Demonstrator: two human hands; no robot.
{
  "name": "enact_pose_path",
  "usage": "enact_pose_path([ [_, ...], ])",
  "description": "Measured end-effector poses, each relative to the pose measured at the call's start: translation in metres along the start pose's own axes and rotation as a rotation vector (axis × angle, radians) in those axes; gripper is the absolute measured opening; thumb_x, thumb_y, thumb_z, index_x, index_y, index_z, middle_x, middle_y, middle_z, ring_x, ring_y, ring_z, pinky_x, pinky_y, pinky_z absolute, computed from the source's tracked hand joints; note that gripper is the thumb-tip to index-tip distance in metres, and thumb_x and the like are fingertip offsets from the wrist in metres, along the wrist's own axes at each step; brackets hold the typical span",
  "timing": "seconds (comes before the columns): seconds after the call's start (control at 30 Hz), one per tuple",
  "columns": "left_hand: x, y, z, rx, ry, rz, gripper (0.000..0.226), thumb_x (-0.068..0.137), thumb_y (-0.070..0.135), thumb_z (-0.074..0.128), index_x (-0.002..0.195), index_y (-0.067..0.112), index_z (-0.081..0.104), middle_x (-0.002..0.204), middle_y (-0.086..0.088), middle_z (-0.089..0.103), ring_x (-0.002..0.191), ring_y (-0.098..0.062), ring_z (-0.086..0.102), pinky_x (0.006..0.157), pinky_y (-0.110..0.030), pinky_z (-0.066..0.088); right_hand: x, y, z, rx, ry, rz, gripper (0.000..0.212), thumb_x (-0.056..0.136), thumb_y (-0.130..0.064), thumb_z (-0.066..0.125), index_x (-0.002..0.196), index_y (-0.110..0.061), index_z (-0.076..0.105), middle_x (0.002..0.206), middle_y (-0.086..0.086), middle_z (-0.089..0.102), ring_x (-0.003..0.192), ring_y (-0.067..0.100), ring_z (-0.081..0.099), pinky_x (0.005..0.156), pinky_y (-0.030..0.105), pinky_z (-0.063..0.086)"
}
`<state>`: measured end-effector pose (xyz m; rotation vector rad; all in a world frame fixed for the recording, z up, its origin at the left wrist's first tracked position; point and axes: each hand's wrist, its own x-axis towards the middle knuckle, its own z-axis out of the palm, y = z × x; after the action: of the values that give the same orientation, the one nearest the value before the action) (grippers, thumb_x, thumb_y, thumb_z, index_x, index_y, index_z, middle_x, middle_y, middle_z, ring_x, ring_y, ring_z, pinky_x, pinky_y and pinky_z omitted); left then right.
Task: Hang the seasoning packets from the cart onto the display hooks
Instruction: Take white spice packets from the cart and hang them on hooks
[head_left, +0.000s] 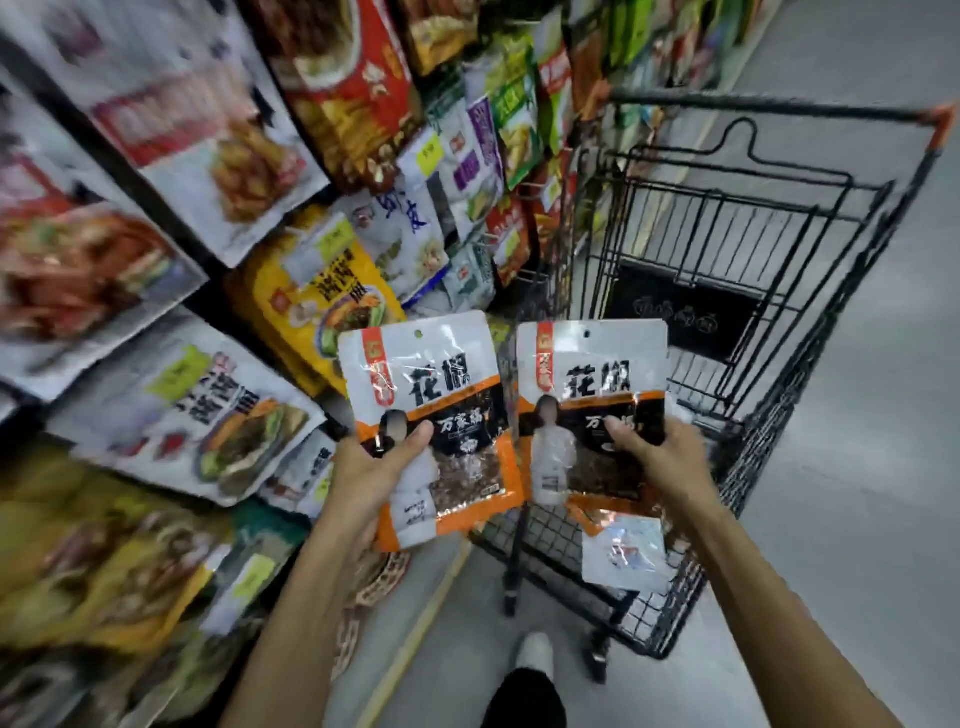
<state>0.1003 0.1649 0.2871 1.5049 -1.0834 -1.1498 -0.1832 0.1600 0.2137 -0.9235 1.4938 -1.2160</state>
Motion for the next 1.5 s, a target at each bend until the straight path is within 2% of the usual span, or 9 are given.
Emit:
enact_pose_path([
  [0.27, -0.129, 0.062, -0.117, 0.023, 0.231, 0.177, 0.027, 0.072, 0.026, 0.077, 0.089, 0.038, 0.060, 0.076, 0.035, 0.067, 0.073, 0.015, 0.063, 0.062, -0.005, 0.049, -0.070, -0.089, 0.077, 0.060, -0.376, -0.193, 0.039, 0.066, -0.045, 0.076, 0.080, -0.010, 0.073, 0.079, 0.006, 0.076, 0.071, 0.014, 0.071, 0.059, 0.021, 0.054],
  [0.37, -0.178, 0.082, -0.166, 0.057, 0.298, 0.166, 0.068, 0.060, 0.047, 0.085, 0.120, 0.026, 0.060, 0.113, 0.004, 0.069, 0.105, -0.014, 0.065, 0.088, -0.033, 0.054, -0.106, -0.115, 0.119, 0.098, -0.517, -0.250, 0.024, 0.067, -0.037, 0.076, 0.077, -0.015, 0.074, 0.080, 0.002, 0.076, 0.074, 0.012, 0.070, 0.063, 0.020, 0.054],
  [0.53, -0.270, 0.103, -0.242, 0.113, 0.482, 0.222, 0.043, 0.061, 0.053, 0.081, 0.055, 0.024, 0.050, 0.053, -0.001, 0.044, 0.055, -0.014, 0.050, 0.060, -0.032, 0.043, -0.178, -0.153, 0.190, 0.116, -0.705, -0.372, 0.020, 0.073, -0.030, 0.076, 0.080, -0.012, 0.070, 0.071, -0.006, 0.074, 0.068, 0.006, 0.067, 0.058, 0.014, 0.049],
  [0.7, -0.368, 0.110, -0.317, 0.019, 0.692, 0.305, 0.115, 0.055, 0.059, 0.083, 0.133, -0.011, 0.035, 0.133, -0.038, 0.034, 0.116, -0.052, 0.045, 0.097, -0.063, 0.041, -0.266, -0.177, 0.262, 0.128, -0.882, -0.459, 0.033, 0.064, -0.045, 0.076, 0.078, -0.016, 0.073, 0.080, -0.001, 0.076, 0.079, 0.014, 0.071, 0.070, 0.029, 0.054],
  [1.0, -0.508, 0.095, -0.450, -0.030, 0.838, 0.411, 0.074, 0.073, 0.030, 0.074, 0.115, -0.020, 0.040, 0.112, -0.036, 0.048, 0.099, -0.050, 0.049, 0.088, -0.053, 0.048, -0.430, -0.187, 0.376, 0.180, -1.070, -0.530, 0.080, 0.059, -0.058, 0.079, 0.097, 0.010, 0.058, 0.106, 0.033, 0.061, 0.101, 0.044, 0.059, 0.093, 0.054, 0.048],
  [1.07, -0.523, 0.085, -0.482, -0.022, 0.836, 0.342, 0.033, 0.078, 0.020, 0.070, 0.072, -0.009, 0.055, 0.066, -0.009, 0.067, 0.059, -0.025, 0.061, 0.058, -0.016, 0.037, -0.457, -0.184, 0.394, 0.174, -1.083, -0.537, 0.064, 0.062, -0.055, 0.079, 0.090, 0.000, 0.064, 0.100, 0.022, 0.068, 0.097, 0.034, 0.065, 0.087, 0.041, 0.051],
  [1.13, -0.529, 0.072, -0.509, -0.016, 0.825, 0.334, 0.047, 0.078, 0.019, 0.069, 0.040, 0.024, 0.042, 0.040, 0.014, 0.038, 0.039, -0.004, 0.041, 0.050, -0.021, 0.034, -0.476, -0.181, 0.408, 0.173, -1.081, -0.527, 0.060, 0.065, -0.051, 0.079, 0.090, 0.001, 0.063, 0.101, 0.023, 0.067, 0.097, 0.035, 0.065, 0.087, 0.042, 0.049],
  [1.4, -0.521, 0.036, -0.572, -0.136, 0.741, 0.277, 0.033, 0.069, 0.031, 0.074, 0.067, 0.012, 0.047, 0.063, -0.009, 0.048, 0.072, -0.022, 0.054, 0.076, -0.030, 0.044, -0.514, -0.178, 0.439, 0.111, -1.081, -0.481, 0.035, 0.067, -0.048, 0.076, 0.088, -0.020, 0.073, 0.095, 0.005, 0.075, 0.094, 0.022, 0.070, 0.094, 0.054, 0.050],
  [1.5, -0.504, 0.035, -0.589, -0.200, 0.762, 0.252, 0.034, 0.066, 0.039, 0.073, 0.094, 0.025, 0.062, 0.085, 0.016, 0.069, 0.087, -0.005, 0.063, 0.083, -0.026, 0.048, -0.514, -0.180, 0.445, 0.110, -1.080, -0.454, 0.036, 0.065, -0.050, 0.078, 0.088, -0.023, 0.073, 0.096, 0.005, 0.075, 0.095, 0.024, 0.070, 0.095, 0.056, 0.049],
])
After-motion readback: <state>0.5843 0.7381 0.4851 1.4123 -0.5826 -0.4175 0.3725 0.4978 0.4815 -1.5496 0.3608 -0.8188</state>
